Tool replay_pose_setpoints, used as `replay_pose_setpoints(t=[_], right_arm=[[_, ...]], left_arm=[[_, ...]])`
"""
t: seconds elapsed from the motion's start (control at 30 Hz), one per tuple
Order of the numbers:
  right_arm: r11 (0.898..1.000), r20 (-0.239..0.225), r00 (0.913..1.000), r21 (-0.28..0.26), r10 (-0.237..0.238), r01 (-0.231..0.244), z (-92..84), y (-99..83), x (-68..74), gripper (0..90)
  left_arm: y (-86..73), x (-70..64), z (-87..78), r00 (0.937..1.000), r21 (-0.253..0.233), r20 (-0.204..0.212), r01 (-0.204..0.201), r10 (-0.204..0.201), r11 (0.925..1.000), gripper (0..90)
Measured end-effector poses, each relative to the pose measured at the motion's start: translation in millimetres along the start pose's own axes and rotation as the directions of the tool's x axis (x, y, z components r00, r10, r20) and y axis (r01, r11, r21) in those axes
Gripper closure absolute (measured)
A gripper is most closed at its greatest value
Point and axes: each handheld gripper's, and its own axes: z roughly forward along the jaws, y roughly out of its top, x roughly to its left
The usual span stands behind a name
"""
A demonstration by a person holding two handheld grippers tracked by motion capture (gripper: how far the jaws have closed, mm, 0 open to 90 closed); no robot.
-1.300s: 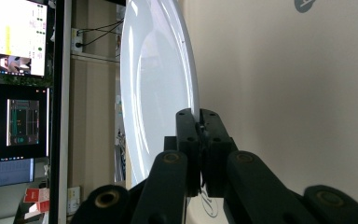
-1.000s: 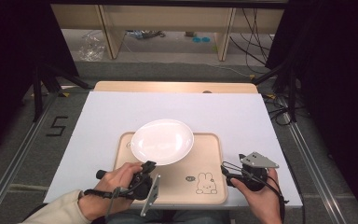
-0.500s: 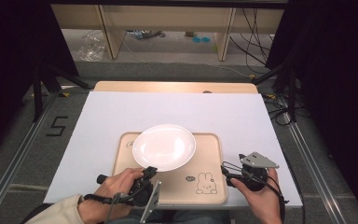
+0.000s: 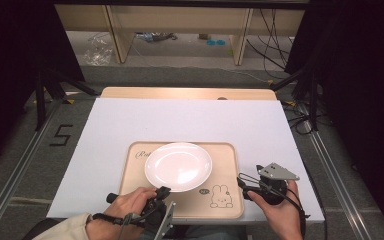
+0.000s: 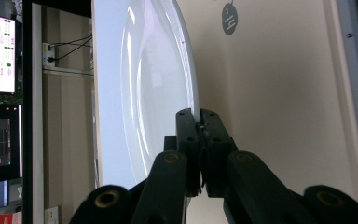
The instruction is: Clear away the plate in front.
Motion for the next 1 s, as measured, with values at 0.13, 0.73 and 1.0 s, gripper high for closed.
replay_pose_setpoints(t=[0.13,0.73,1.0], right_arm=[[1.000,0.000,1.0000,0.000,0.000,0.000,0.1,0.0,0.1,21.9],[1.000,-0.001,1.0000,0.001,0.001,-0.001,0.2,-0.3,0.0,21.9],[1.000,-0.004,1.0000,-0.006,-0.005,0.005,1.2,-0.6,0.0,21.9]], left_arm=[[0.7,-2.7,0.9,0.9999,-0.001,0.009,-0.004,0.004,1.0000,88.0],[-2.2,-6.7,9.8,0.9982,0.000,0.056,0.021,-0.021,0.9998,87.2],[-5.3,-6.7,14.2,0.9914,-0.035,0.117,0.063,-0.058,0.9974,88.0]])
